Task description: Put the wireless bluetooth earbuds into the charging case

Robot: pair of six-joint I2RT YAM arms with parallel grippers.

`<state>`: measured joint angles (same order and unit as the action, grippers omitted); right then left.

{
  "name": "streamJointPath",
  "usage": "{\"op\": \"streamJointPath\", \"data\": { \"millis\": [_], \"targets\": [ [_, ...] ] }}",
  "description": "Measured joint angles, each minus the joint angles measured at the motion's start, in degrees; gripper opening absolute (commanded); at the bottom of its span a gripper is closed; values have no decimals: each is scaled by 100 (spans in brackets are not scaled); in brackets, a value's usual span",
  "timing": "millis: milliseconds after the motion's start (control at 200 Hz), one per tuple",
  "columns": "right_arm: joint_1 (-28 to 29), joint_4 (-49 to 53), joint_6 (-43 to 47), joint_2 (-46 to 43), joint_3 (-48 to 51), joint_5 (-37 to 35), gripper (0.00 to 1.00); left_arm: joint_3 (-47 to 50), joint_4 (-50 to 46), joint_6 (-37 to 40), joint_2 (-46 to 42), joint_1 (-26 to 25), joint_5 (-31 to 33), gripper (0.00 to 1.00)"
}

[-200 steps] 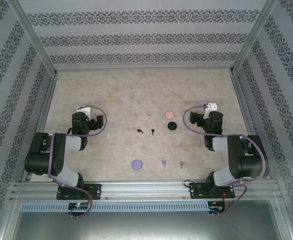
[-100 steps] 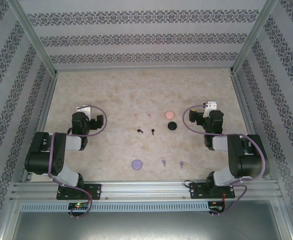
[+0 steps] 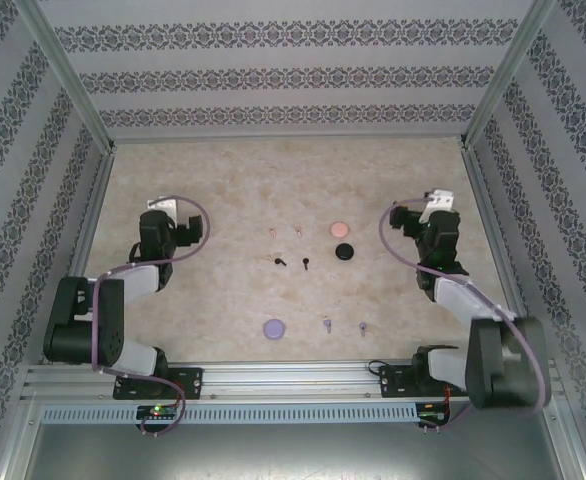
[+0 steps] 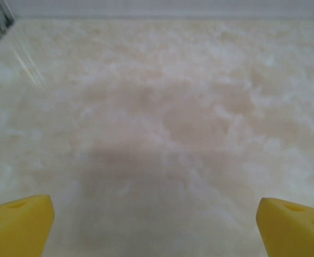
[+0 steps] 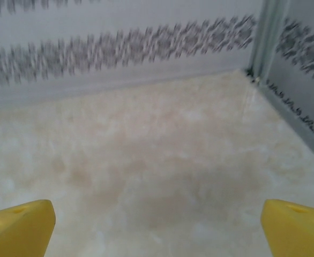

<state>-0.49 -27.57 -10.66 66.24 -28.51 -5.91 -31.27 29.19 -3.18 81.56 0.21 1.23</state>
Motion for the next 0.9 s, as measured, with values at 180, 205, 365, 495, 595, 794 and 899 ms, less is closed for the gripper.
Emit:
{"op": "streamJointPath", "data": {
  "millis": [180,205,365,495,595,794,899],
  "targets": [
    [-101,920,-1392,-1552,-245,358,97,-942,-1504,-798,-573,-52,142,98],
    [-118,1010,-1523,-1711,-219,505,97,-1073,-1707,-951,-612,-70,138,98],
    [50,2229,-2105,-1985,-420,1357,89,-1768,-2992,-1923,-737,-286,0,100],
    [850,3755,-2367,-1624,-918,1499,89,-2105,-3891,-2583,-782,-369,-201,100],
    [1930,4756,-2756,-1460,-1189,1283,92,-2212,-4339,-3014,-820,-402,-348,100],
    [4286,5720,-4452,-988,-1268,684,84,-2446,-5010,-3556,-776,-511,-487,99],
    [5237,5875,-5560,-428,-1381,487,82,-2758,-5235,-3630,-584,-514,-470,99]
  ]
}}
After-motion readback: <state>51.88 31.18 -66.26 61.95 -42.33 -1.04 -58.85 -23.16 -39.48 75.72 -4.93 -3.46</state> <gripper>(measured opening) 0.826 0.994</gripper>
